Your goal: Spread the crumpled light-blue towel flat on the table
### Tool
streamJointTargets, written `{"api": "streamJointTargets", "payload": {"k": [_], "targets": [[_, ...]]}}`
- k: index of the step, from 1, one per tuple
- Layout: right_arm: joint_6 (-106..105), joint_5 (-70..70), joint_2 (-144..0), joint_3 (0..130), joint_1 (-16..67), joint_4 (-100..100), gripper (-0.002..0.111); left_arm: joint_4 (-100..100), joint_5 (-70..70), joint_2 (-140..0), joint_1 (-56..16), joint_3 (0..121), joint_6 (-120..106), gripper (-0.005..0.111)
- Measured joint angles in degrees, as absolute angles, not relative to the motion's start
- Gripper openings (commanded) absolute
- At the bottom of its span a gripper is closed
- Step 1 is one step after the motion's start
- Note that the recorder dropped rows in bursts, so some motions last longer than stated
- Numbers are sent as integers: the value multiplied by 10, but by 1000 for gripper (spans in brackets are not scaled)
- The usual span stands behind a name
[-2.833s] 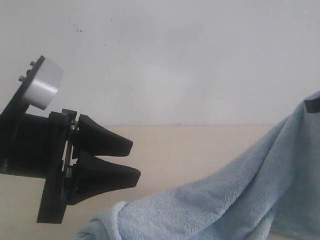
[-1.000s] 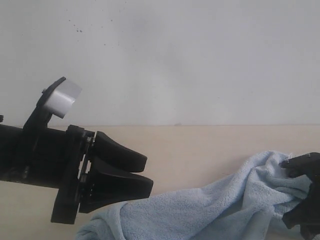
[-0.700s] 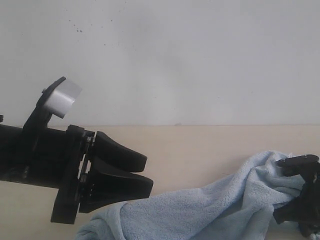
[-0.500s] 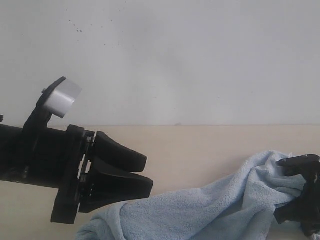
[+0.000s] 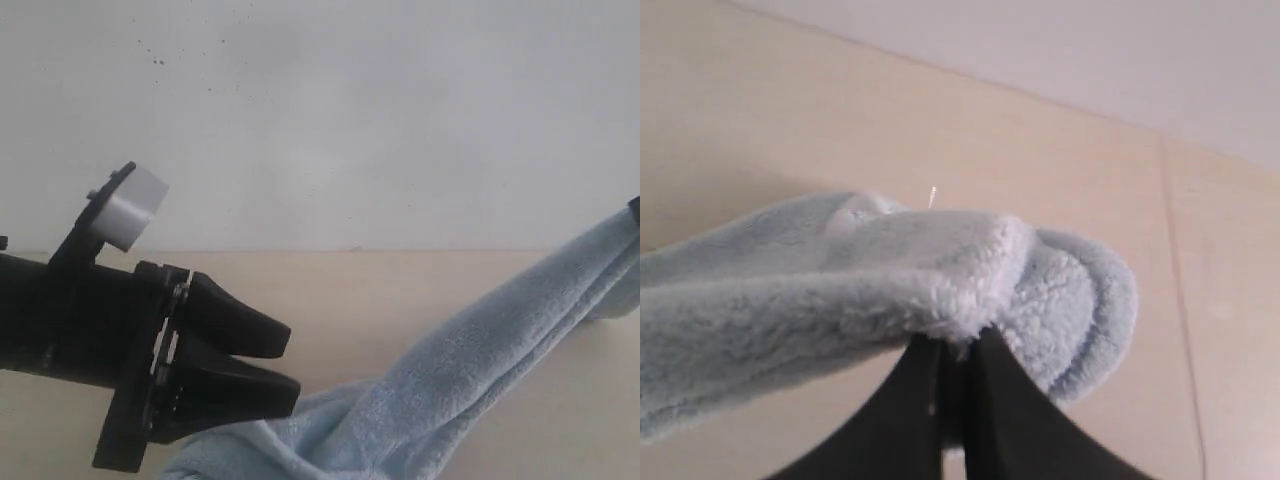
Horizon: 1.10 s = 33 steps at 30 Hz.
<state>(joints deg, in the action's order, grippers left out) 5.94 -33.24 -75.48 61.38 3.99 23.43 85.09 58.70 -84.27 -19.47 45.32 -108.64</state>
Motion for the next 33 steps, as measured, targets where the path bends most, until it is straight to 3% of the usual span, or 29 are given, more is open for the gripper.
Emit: {"api": "streamJointTargets", "payload": {"k": [8, 12, 20, 23, 28, 30, 33], "targets": [[167, -436, -753, 598, 40, 399, 0, 731, 530, -862, -197, 428, -1111, 57], [214, -494, -765, 564, 2, 519, 0, 706, 501, -882, -197, 405, -1145, 57], [257, -447, -767, 505, -58, 553, 1, 806, 474, -885, -197, 403, -1161, 57], [257, -420, -772, 480, -58, 554, 14, 822, 472, -882, -197, 410, -1163, 57], [256, -396, -787, 443, -59, 553, 51, 836, 470, -868, -197, 411, -1164, 57], [256, -394, -788, 440, -59, 554, 57, 846, 470, -862, -197, 411, -1164, 57], [267, -389, -784, 440, -59, 557, 57, 866, 470, -855, -197, 411, -1164, 57]]}}
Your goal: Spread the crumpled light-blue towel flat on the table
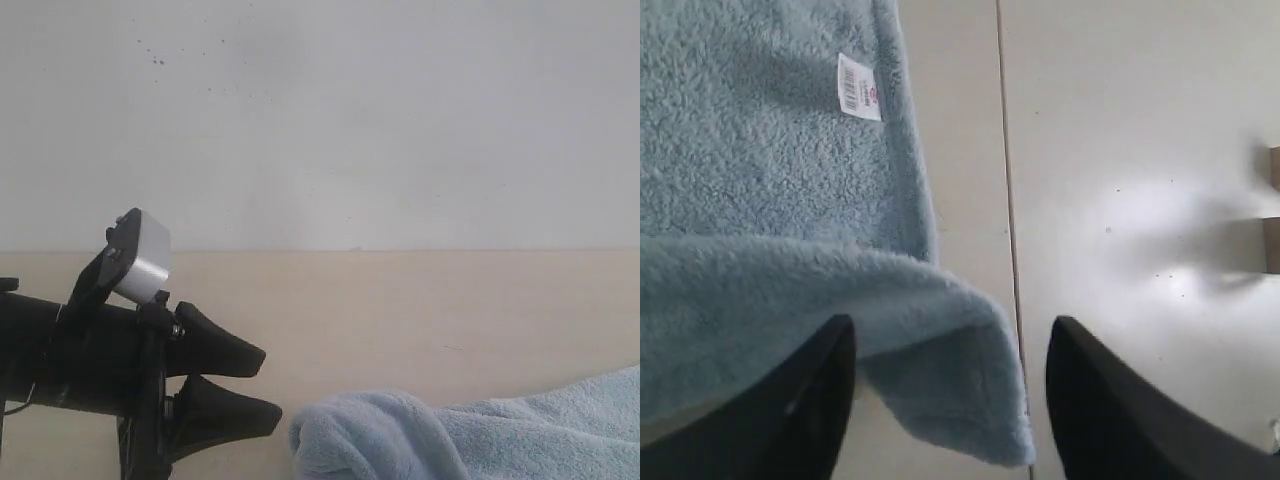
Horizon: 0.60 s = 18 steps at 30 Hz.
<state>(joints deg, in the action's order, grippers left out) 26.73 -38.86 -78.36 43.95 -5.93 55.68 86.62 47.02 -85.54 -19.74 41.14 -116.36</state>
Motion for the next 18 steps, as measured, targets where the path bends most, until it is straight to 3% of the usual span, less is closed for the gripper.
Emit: {"api": "streamJointTargets", "payload": {"k": [5, 8, 12, 18], "targets": [[343, -332, -750, 459, -14, 527, 57, 898, 469, -851, -197, 411, -1164, 57], [343, -270, -735, 467, 63, 456, 57, 917, 465, -851, -197, 411, -1164, 57], [217, -243, -745, 467, 184, 348, 57, 925, 459, -851, -197, 411, -1164, 57], [129, -234, -795, 467, 295, 279, 57, 927, 457, -851, -197, 411, -1164, 57]]}}
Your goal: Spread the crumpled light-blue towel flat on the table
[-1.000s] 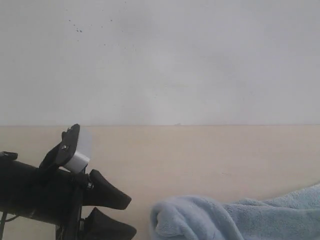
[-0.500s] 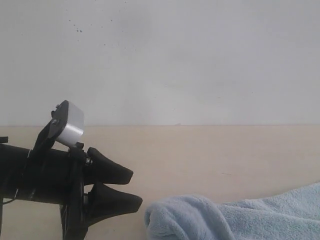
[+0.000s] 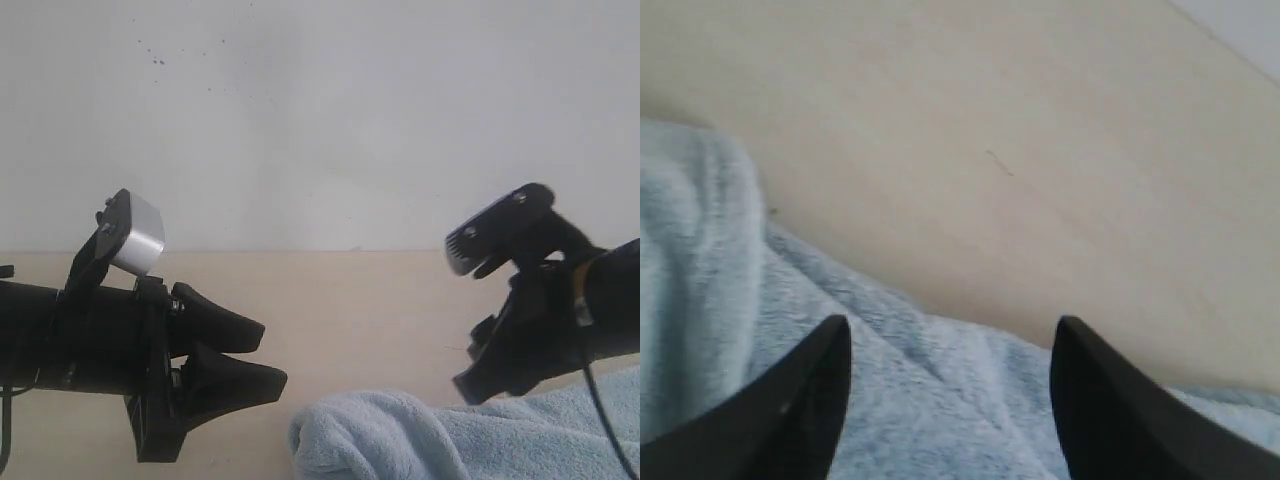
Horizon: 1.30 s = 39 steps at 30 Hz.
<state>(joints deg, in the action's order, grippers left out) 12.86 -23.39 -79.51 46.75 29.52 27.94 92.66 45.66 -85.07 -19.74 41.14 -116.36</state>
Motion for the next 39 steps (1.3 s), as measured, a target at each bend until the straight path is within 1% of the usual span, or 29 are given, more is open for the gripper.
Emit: {"api": "streamJointTargets", "payload": {"k": [4, 9, 16, 25, 30, 39], "targets": [[125, -216, -837, 467, 321, 265, 57, 927, 457, -851, -197, 411, -1164, 57], [128, -194, -895, 467, 321, 264, 57, 927, 457, -851, -197, 411, -1164, 57], [157, -165, -941, 467, 321, 261, 57, 927, 457, -851, -197, 411, -1164, 57], [165, -142, -944, 467, 321, 226, 57, 927, 457, -851, -197, 411, -1164, 57], [166, -134, -923, 467, 321, 213, 57, 927, 457, -851, -197, 411, -1164, 57], [162, -190, -920, 467, 321, 133, 56, 927, 457, -851, -197, 411, -1164, 57]]}}
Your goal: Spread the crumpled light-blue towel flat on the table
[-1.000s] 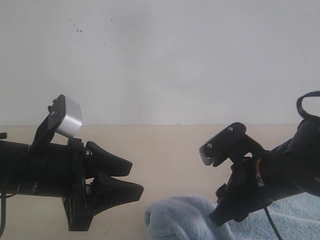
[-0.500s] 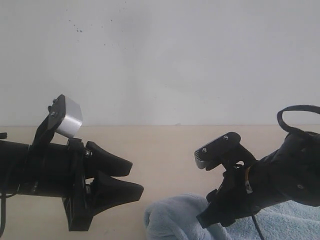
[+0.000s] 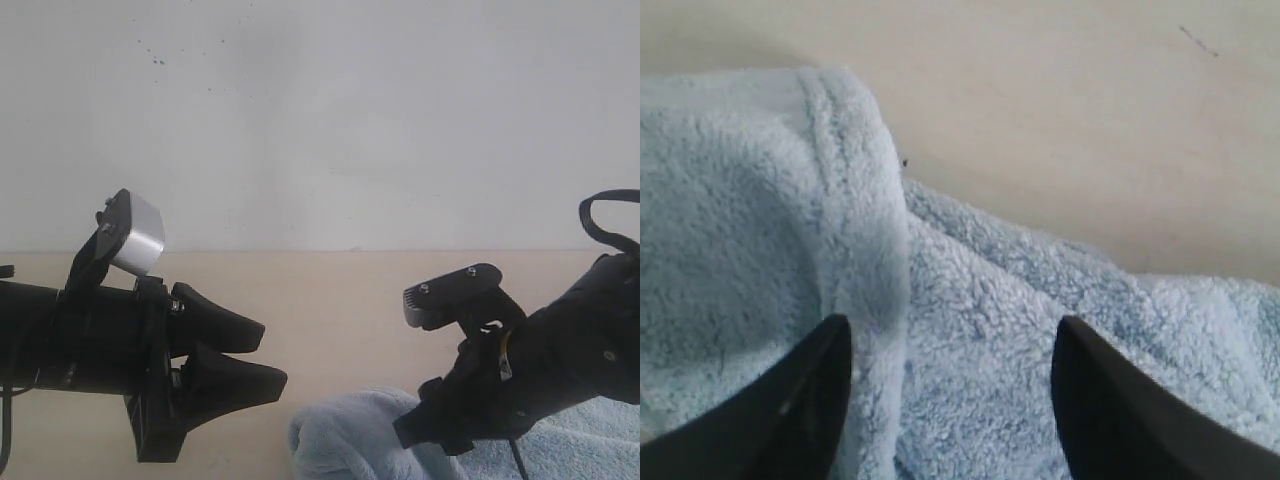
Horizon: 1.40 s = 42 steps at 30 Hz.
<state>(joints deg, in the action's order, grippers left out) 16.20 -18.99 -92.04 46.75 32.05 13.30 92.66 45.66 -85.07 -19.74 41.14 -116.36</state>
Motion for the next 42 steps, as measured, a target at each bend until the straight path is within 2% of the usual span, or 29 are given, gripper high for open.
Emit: {"api": "streamJointTargets", "payload": {"k": [3, 9, 13, 28, 34, 42], "targets": [[161, -205, -920, 467, 321, 126, 48, 927, 457, -851, -197, 411, -1164, 57], [160, -217, -920, 467, 321, 84, 14, 927, 457, -851, -197, 411, -1164, 57], [160, -219, -920, 467, 321, 80, 5, 927, 457, -851, -197, 411, -1164, 57], [140, -235, -920, 467, 321, 78, 6, 928, 457, -851, -197, 411, -1164, 57], [92, -238, -920, 467, 321, 52, 41, 928, 457, -851, -197, 411, -1164, 57], [60, -232, -920, 467, 321, 0, 41, 928, 457, -851, -197, 411, -1164, 57]]}}
